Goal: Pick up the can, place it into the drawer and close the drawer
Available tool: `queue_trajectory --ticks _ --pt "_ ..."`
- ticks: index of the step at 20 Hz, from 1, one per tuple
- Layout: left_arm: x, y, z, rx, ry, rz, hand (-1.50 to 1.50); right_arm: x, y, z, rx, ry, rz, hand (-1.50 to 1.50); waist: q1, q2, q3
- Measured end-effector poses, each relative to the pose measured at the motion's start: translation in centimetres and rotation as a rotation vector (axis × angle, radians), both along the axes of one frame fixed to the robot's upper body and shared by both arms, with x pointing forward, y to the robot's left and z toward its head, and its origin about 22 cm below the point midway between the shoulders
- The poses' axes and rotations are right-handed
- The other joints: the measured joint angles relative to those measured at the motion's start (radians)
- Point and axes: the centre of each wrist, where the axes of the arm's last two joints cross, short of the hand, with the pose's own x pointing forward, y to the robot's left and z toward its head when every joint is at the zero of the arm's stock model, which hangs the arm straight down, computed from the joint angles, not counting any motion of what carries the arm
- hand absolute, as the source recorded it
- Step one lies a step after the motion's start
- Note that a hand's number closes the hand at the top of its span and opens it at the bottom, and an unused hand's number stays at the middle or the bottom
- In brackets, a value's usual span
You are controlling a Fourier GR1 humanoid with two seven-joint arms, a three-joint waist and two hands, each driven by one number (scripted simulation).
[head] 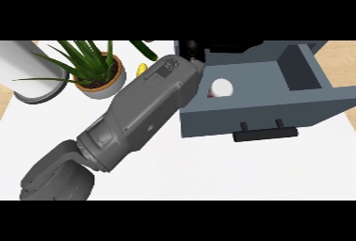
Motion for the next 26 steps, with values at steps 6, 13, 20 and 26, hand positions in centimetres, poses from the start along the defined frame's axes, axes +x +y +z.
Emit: queue_trajectory --ticks 6,13,20,26 --pt "-0.2 -0.5 0.9 -0.02 -0.046 -0.007 -1.5 1.6 1.3 1.5 -0.156 -0.079 0.046 -1.5 0.018 -0.002 0.0" --pt "-0.2 -0.7 1.4 -0.036 -0.069 -0.006 -1.5 4.0 4.1 2.8 -0.356 -0.113 0.024 -1.5 0.054 -0.006 -0.001" --pt "-0.3 -1.0 2.0 -0.058 -0.051 -0.016 -1.5 8.4 7.2 2.0 -0.526 -0.108 0.012 -1.5 0.08 -0.01 -0.001" --pt "0.0 -0.2 2.2 -0.051 -0.034 -0.002 -1.5 12.7 10.4 1.3 -0.647 -0.125 -0.011 -1.5 0.098 -0.016 -0.002"
